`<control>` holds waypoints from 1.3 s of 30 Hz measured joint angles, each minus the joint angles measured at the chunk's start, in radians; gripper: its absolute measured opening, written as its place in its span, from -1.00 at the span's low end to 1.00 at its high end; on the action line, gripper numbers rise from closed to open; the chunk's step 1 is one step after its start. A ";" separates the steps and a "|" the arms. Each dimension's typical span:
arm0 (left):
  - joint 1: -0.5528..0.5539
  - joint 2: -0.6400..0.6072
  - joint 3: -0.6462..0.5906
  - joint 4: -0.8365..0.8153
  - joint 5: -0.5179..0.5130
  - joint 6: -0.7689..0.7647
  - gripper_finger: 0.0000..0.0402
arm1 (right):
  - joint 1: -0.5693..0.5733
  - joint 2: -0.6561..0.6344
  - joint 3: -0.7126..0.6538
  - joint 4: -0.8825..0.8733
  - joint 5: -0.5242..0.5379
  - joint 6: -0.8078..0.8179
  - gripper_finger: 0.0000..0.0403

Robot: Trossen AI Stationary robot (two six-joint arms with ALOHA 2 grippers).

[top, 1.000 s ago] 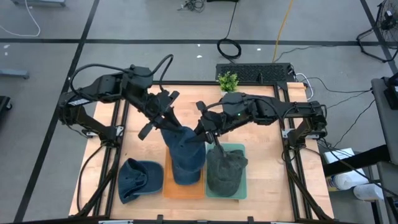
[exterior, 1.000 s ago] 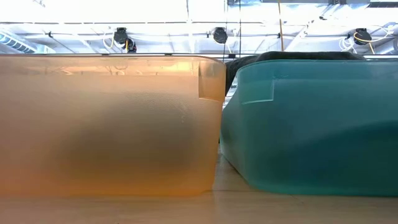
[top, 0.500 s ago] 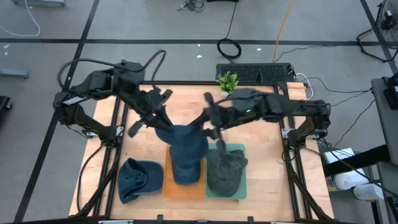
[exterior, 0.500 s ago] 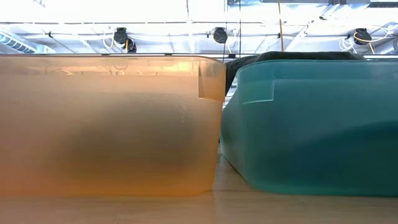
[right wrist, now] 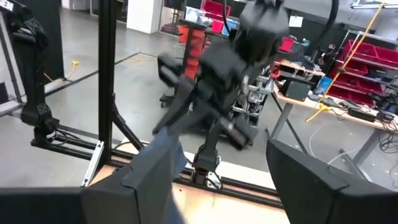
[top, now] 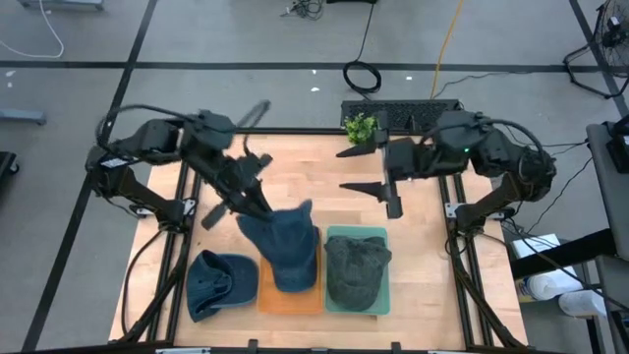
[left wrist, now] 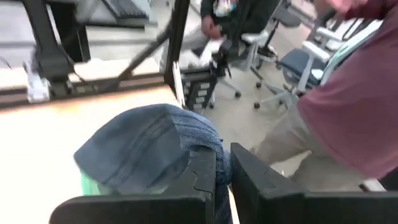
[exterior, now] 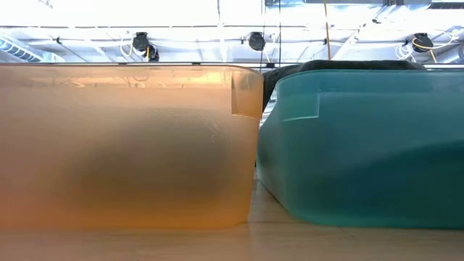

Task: Pick & Place hat
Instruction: Put the top blue cap into the orange bin

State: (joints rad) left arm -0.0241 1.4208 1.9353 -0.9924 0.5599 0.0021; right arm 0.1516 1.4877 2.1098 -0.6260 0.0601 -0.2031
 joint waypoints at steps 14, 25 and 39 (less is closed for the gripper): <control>-0.130 -0.002 -0.294 0.261 -0.081 -0.134 -0.89 | 0.000 -0.021 0.000 -0.015 0.023 0.000 0.20; -0.215 0.000 -0.500 0.426 -0.105 -0.189 -0.89 | 0.000 -0.021 0.000 -0.014 0.022 0.005 0.19; -0.238 -0.001 -0.730 0.553 -0.110 -0.240 -0.89 | 0.001 -0.021 0.000 -0.014 0.018 0.038 0.19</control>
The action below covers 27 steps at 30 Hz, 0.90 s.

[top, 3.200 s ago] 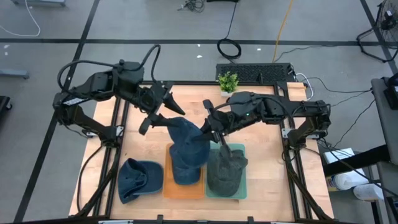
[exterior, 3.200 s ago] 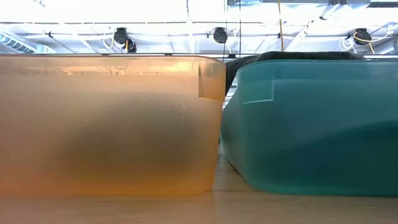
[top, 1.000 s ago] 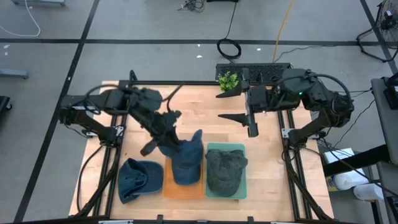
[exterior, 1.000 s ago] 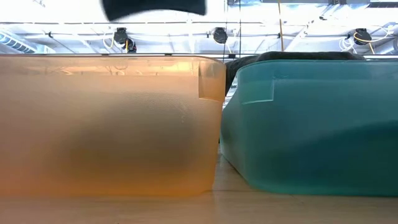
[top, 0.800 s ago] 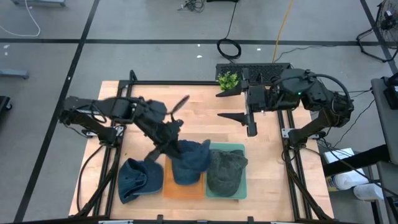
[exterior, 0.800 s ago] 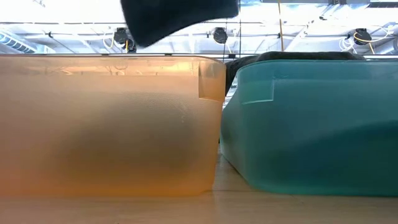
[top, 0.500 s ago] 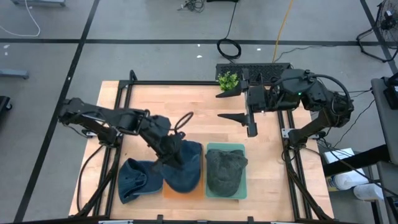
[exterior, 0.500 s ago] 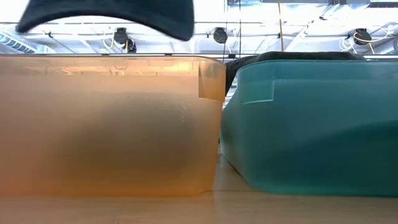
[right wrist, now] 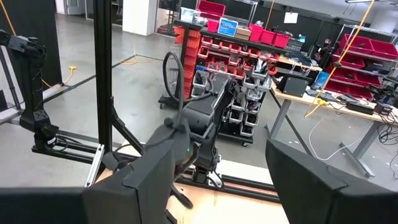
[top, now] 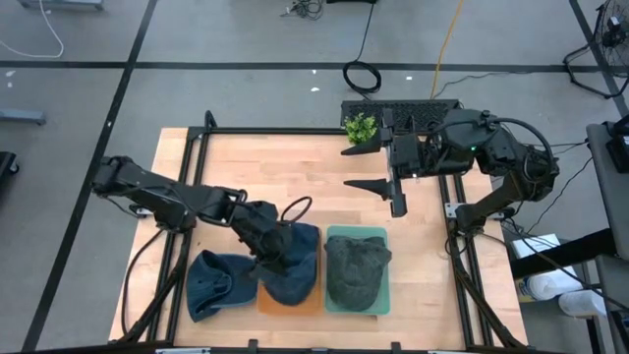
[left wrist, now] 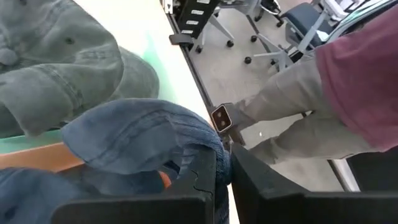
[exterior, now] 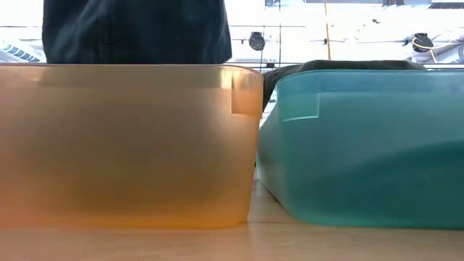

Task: Pick & Place hat
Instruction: Put the top blue cap into the orange bin

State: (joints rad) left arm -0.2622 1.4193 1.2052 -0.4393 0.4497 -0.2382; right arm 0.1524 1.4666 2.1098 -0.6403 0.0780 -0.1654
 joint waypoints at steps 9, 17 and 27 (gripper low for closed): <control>0.119 0.000 -0.138 0.061 0.003 0.101 -0.89 | 0.000 0.000 0.000 0.000 0.000 -0.004 0.19; 0.238 -0.001 -0.272 0.071 -0.043 0.178 -0.89 | 0.000 0.000 0.000 -0.001 0.000 -0.030 0.19; 0.294 -0.002 -0.333 0.155 -0.070 0.096 -0.42 | 0.000 0.000 0.000 -0.016 0.000 -0.061 0.19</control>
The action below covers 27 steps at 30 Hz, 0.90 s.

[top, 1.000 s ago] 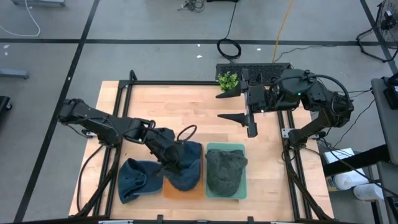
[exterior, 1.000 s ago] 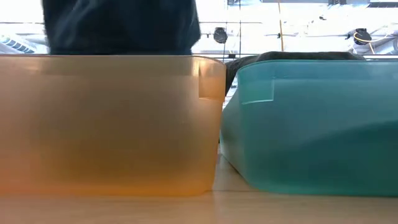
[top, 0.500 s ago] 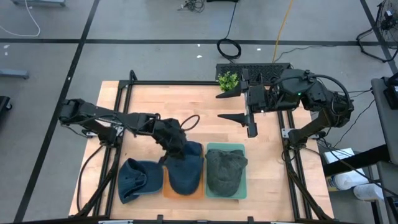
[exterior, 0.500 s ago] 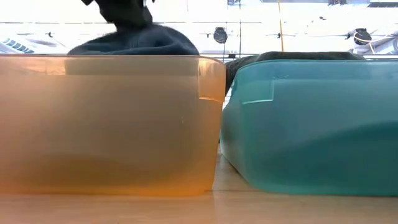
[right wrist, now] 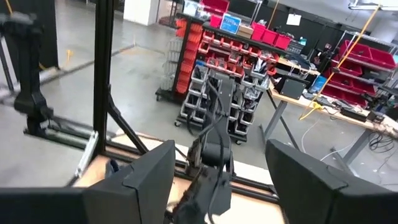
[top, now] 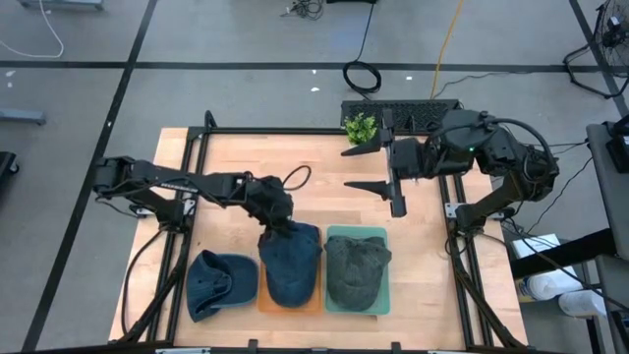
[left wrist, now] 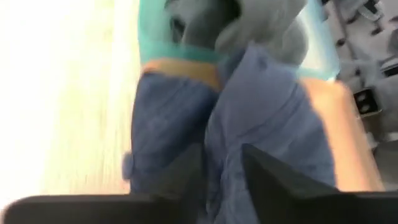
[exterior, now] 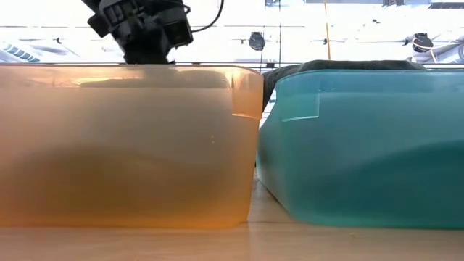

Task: Pick & Place hat
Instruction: Put the top blue cap into the orange bin, then put the blue cap into the orange bin

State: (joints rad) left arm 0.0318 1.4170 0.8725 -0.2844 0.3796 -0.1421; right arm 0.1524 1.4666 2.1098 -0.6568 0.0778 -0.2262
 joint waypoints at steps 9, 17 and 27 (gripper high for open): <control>0.047 -0.013 0.147 -0.084 0.071 -0.006 0.49 | 0.000 0.000 0.000 -0.007 0.000 -0.033 0.19; 0.077 -0.014 0.365 -0.370 0.041 0.038 0.90 | 0.000 0.000 0.000 -0.007 0.002 -0.037 0.19; 0.037 -0.014 0.504 -0.838 -0.047 -0.112 0.95 | 0.000 0.000 0.000 -0.028 0.001 0.008 0.19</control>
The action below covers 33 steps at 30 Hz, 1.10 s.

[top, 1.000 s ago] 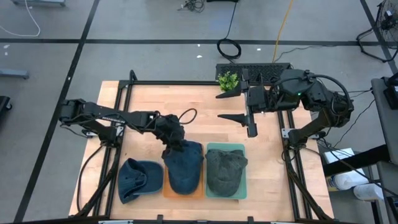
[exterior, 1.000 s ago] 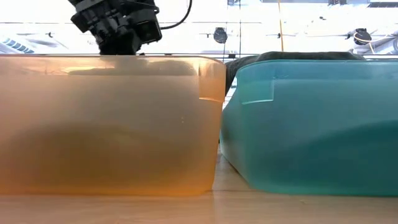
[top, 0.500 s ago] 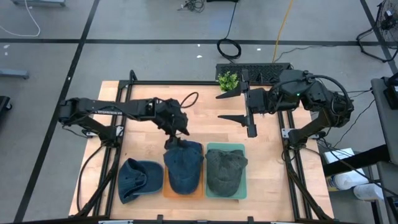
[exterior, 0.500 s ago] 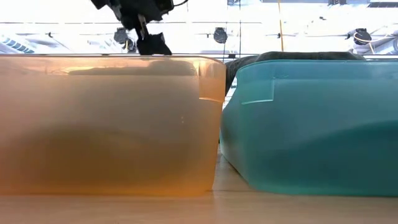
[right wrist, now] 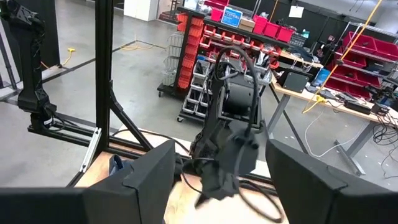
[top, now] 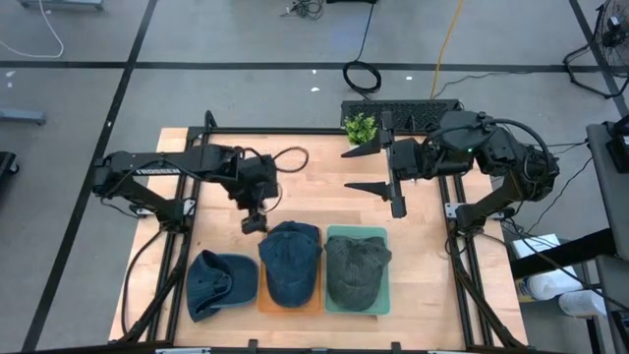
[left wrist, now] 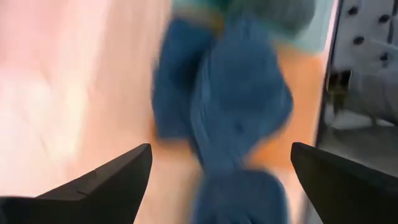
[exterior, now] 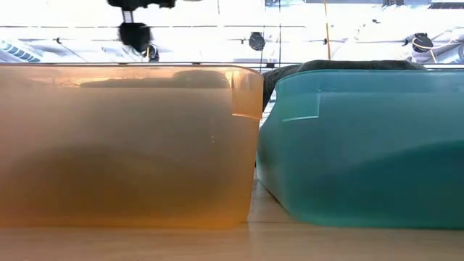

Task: Pick & Place hat
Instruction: Put the blue cap into the orange bin

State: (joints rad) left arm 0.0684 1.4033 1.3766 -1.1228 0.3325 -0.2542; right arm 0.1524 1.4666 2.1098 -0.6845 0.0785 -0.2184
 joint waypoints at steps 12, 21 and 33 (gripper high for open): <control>-0.105 -0.044 -0.001 -0.447 0.024 -0.171 0.95 | 0.000 0.000 0.000 -0.016 0.000 -0.005 0.19; -0.269 -0.097 0.000 -0.451 -0.020 -0.461 0.95 | 0.000 0.005 0.000 -0.014 0.000 0.013 0.19; -0.623 -0.095 -0.001 -0.297 -0.127 -0.733 0.95 | 0.049 0.098 -0.002 -0.036 0.103 0.100 0.19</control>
State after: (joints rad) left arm -0.5545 1.3085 1.3758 -1.4200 0.2057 -0.9871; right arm 0.2011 1.5645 2.1082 -0.7210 0.1815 -0.1181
